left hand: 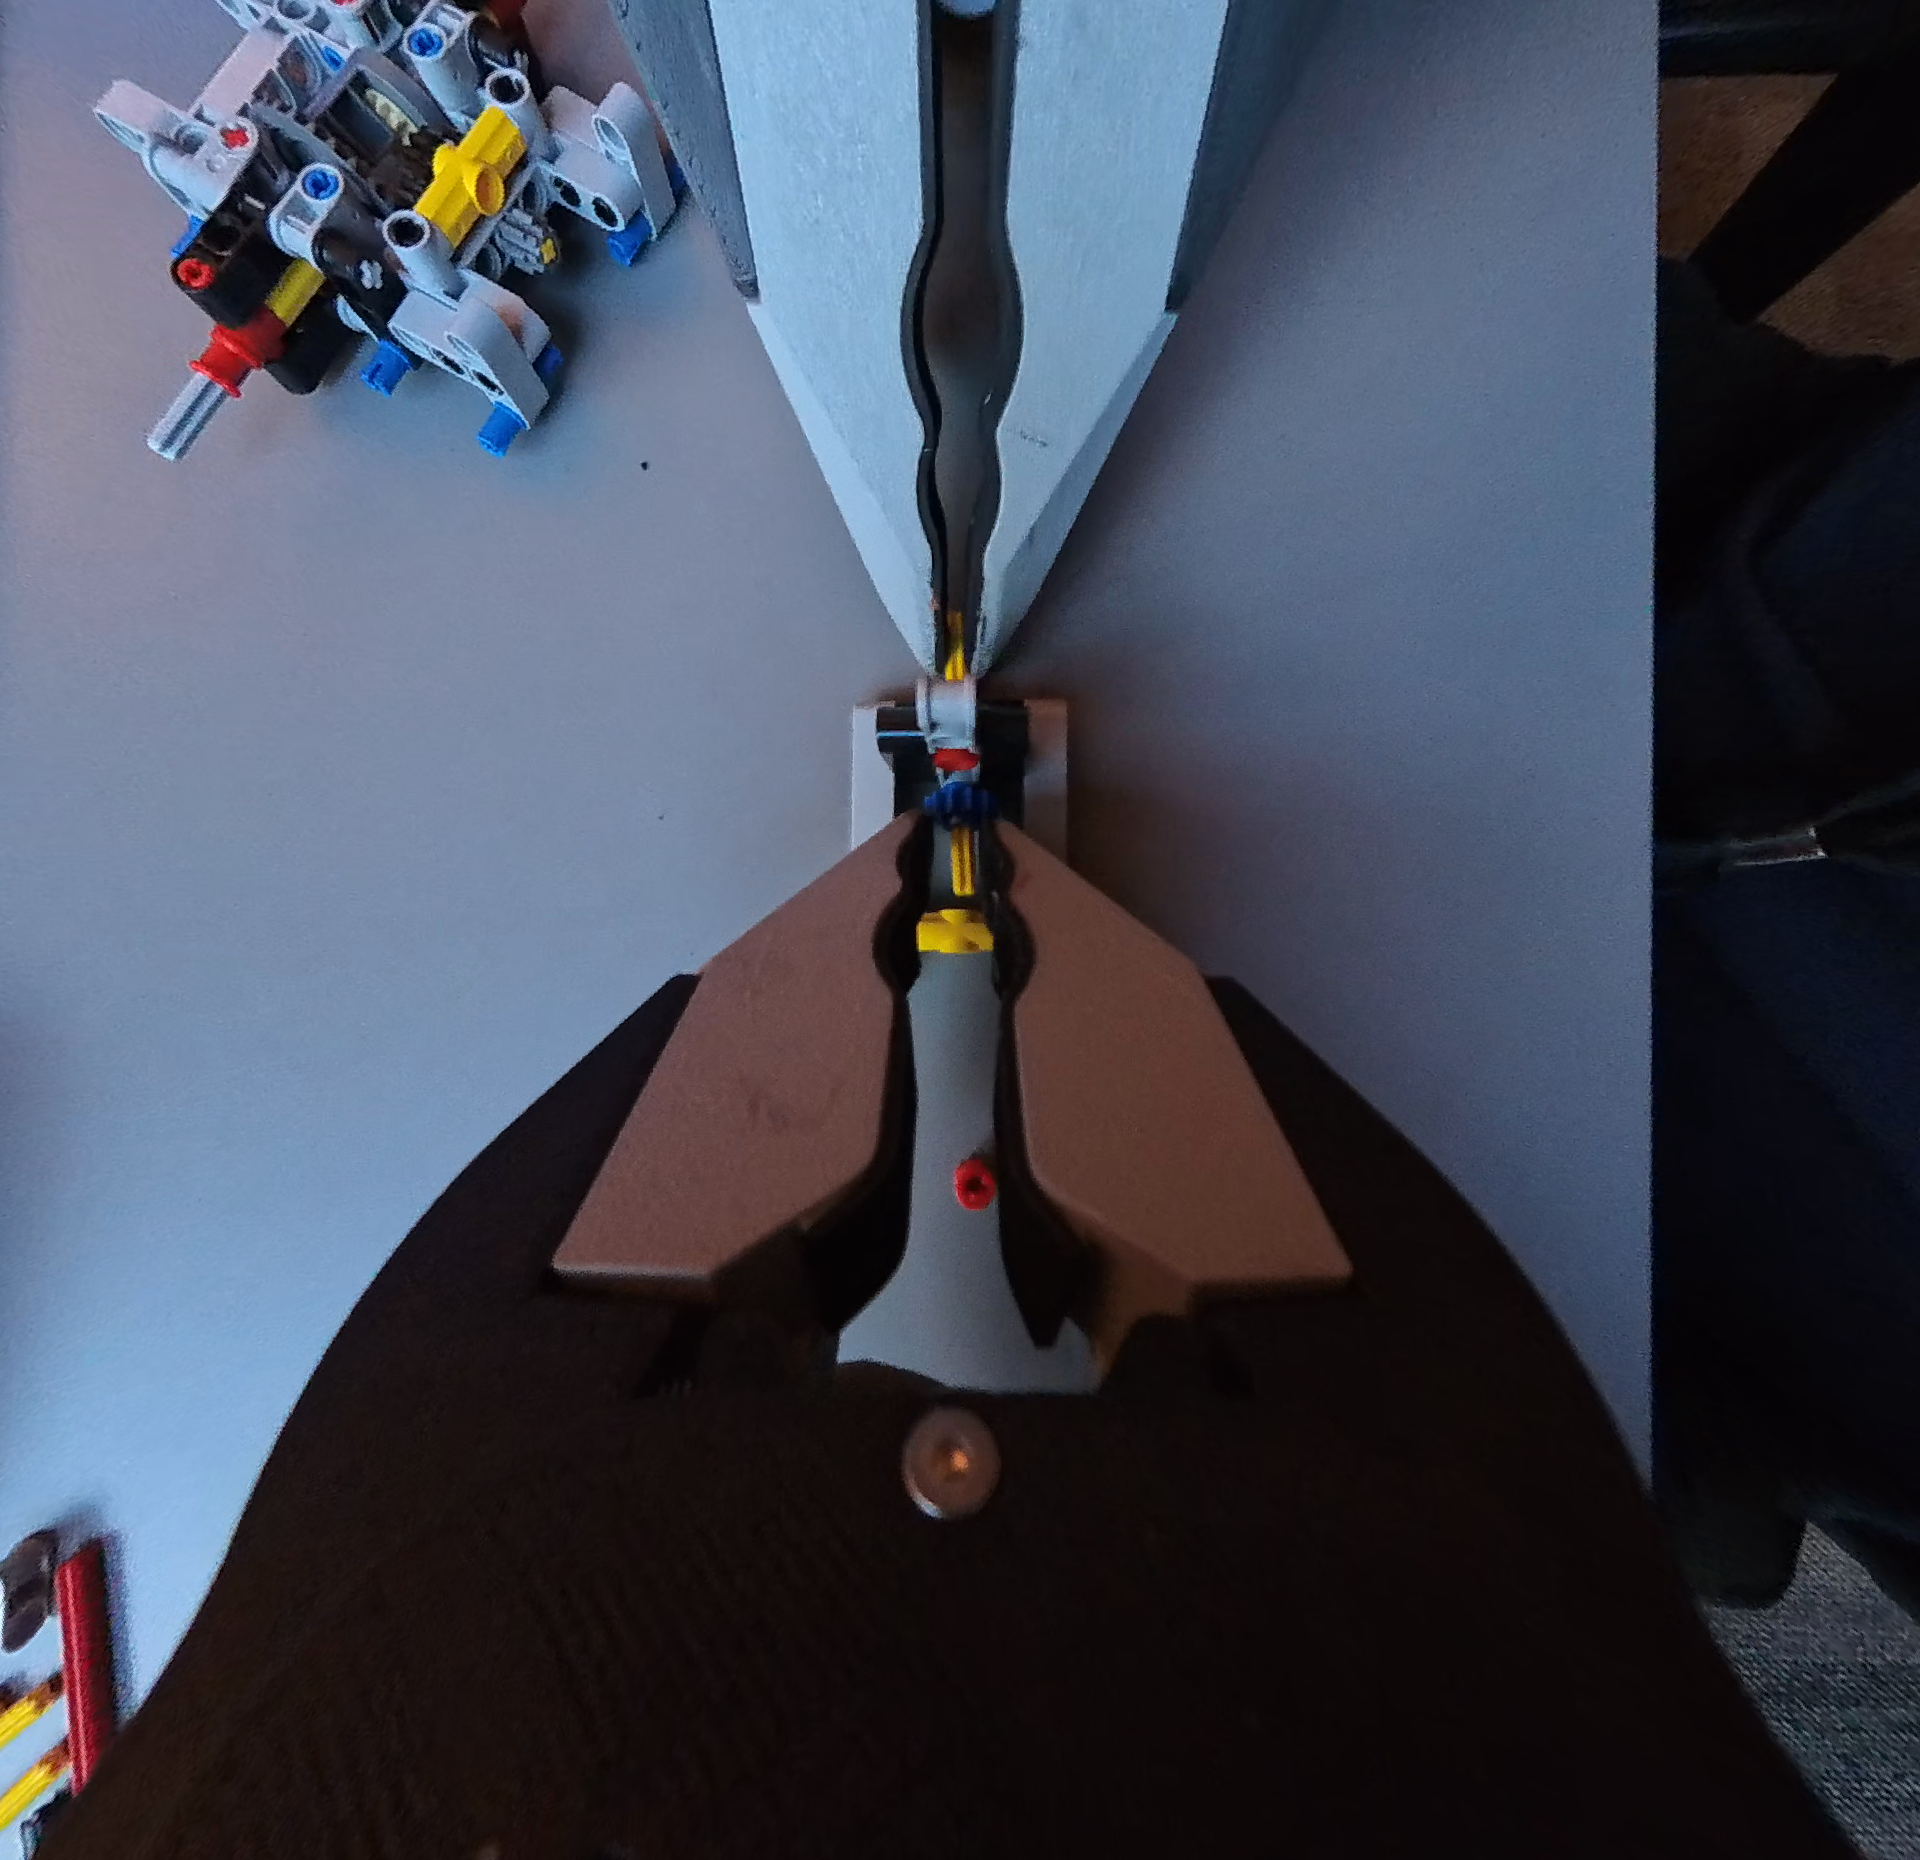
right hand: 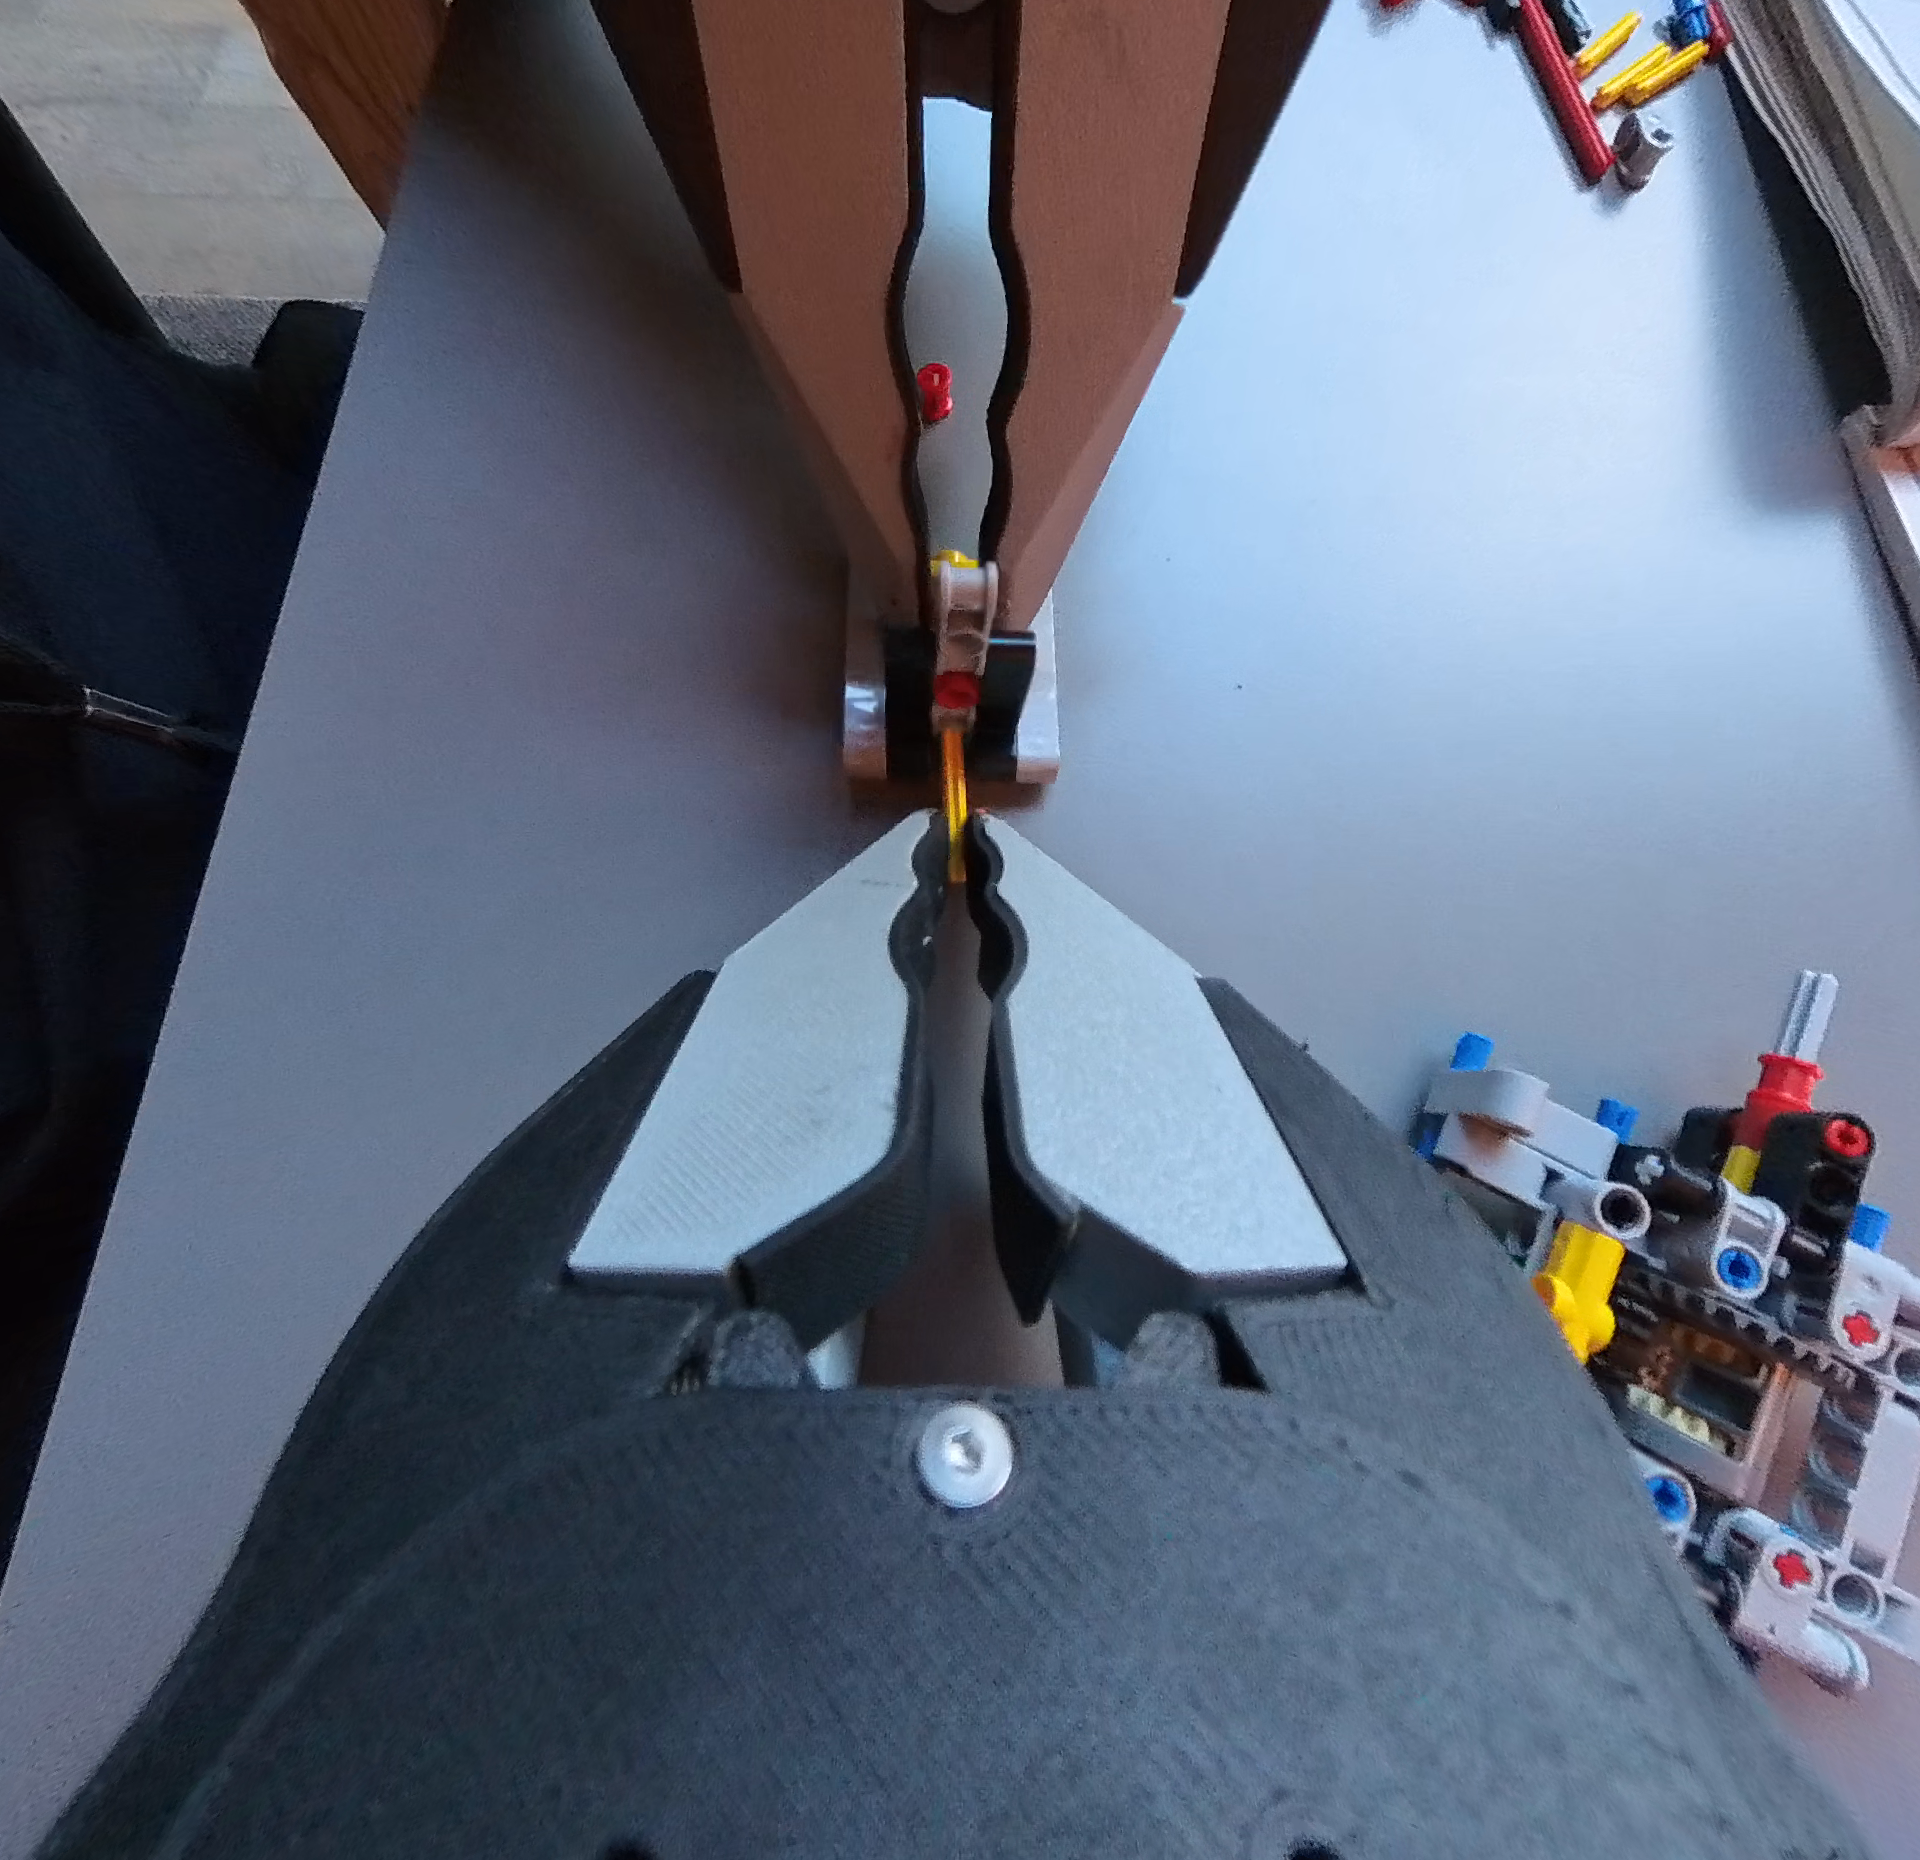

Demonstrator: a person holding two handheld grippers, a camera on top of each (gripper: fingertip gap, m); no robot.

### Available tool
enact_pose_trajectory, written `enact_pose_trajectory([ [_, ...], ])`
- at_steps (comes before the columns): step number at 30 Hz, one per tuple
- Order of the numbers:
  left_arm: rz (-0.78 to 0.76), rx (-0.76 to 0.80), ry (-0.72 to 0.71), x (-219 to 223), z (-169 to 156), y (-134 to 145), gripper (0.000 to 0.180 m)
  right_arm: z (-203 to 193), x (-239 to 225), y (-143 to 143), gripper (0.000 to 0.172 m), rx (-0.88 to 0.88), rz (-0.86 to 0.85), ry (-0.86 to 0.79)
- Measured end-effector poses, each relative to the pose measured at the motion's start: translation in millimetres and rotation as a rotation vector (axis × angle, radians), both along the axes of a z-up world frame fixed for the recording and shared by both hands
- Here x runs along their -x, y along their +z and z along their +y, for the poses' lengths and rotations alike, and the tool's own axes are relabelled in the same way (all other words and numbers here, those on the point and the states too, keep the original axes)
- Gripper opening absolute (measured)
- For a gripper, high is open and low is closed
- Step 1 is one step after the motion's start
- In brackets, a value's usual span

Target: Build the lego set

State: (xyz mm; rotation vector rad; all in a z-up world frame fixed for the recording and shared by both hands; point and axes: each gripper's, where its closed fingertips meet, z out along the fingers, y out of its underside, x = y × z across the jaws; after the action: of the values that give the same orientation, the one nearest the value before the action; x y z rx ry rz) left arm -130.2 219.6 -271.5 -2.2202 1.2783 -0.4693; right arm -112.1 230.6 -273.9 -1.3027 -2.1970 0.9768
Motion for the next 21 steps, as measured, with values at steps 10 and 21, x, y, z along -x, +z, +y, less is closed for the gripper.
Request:
enact_pose_trajectory([
  [10,0.003,-0.007,0.010,13,-5,4,0.011,0,-1,0,0.000,0.011,0.001,0.009],
  [21,0.131,0.014,0.063,60,-29,6,0.027,0,-1,0,0.000,-0.007,0.009,0.014],
])
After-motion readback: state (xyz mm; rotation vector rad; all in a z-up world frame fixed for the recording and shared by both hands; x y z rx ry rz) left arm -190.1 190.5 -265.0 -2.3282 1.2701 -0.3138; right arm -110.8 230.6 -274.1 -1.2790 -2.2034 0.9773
